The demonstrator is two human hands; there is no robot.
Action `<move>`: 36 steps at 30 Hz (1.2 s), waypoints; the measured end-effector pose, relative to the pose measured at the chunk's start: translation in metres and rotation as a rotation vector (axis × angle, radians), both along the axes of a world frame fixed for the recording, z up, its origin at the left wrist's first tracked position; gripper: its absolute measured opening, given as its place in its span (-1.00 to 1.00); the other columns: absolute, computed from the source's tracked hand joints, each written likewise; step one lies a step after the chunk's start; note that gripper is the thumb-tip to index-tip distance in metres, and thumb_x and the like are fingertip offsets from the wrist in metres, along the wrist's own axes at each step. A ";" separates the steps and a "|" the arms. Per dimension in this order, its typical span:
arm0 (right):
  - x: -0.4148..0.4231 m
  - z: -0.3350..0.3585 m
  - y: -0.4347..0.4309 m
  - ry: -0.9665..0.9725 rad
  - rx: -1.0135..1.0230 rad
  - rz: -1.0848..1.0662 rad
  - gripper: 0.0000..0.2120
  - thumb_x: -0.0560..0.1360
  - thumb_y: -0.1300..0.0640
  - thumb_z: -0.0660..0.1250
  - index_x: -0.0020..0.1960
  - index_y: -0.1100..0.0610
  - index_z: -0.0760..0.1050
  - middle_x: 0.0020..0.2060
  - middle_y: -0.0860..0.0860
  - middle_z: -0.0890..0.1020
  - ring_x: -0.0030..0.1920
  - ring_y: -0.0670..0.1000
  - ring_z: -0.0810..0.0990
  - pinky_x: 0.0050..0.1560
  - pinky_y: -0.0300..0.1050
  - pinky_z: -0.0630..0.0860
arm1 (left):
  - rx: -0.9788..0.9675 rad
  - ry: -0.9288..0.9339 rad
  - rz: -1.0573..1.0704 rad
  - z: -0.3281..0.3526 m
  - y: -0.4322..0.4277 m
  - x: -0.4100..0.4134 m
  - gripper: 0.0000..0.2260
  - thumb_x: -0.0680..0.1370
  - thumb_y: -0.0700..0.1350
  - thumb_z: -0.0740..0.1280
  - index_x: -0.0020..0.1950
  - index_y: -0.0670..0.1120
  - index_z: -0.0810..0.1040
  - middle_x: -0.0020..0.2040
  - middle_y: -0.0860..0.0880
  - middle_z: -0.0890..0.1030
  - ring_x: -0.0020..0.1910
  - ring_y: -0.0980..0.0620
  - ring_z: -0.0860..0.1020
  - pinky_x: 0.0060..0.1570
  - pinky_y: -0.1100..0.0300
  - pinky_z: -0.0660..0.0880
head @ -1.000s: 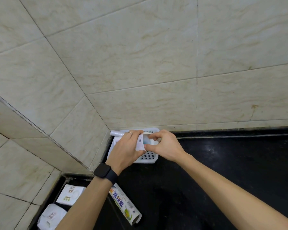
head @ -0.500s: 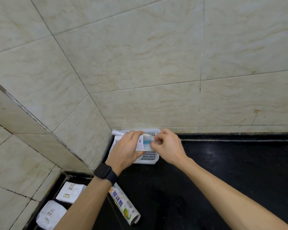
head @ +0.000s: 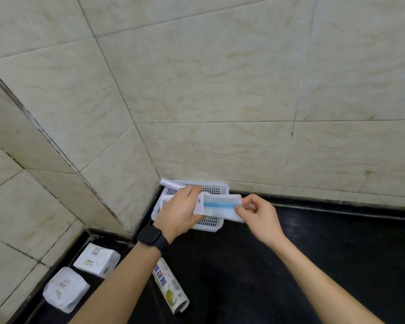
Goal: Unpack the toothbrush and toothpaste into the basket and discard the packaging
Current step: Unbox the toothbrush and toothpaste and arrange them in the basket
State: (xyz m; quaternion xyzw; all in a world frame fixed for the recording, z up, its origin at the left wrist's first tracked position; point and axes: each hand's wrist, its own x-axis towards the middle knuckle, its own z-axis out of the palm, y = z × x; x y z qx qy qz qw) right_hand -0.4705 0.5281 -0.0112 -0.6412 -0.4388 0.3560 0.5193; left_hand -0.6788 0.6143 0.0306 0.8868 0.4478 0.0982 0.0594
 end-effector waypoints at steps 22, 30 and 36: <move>0.051 -0.107 -0.108 0.455 -0.328 -0.265 -0.82 0.46 0.30 0.41 -0.27 0.12 0.52 -0.42 0.02 0.35 -0.39 -0.06 0.32 -0.29 -0.12 0.37 | -1.438 -1.070 0.518 -0.133 -0.075 0.048 -0.22 0.45 0.00 0.49 0.56 0.09 0.15 0.35 -0.10 0.49 0.22 -0.12 0.58 0.30 -0.07 0.44; -0.005 -0.095 -0.070 0.437 -0.347 -0.156 -0.72 0.53 0.22 0.20 0.21 0.03 0.35 -0.04 0.04 0.62 -0.09 0.04 0.62 -0.05 0.06 0.61 | -1.168 -1.101 0.548 -0.107 -0.074 0.038 -0.81 0.63 -0.11 0.28 0.24 -0.03 0.46 0.14 -0.10 0.48 0.09 -0.08 0.56 -0.14 -0.02 0.65; -0.064 -0.093 -0.030 0.364 -0.376 -0.077 -0.75 0.61 -0.10 0.19 0.23 -0.03 0.34 0.08 -0.01 0.55 0.08 -0.02 0.56 0.16 0.05 0.55 | -1.013 -1.058 0.591 -0.106 -0.068 0.002 -0.85 0.64 -0.08 0.26 0.20 0.00 0.42 0.13 -0.06 0.49 0.06 -0.05 0.59 -0.17 -0.04 0.65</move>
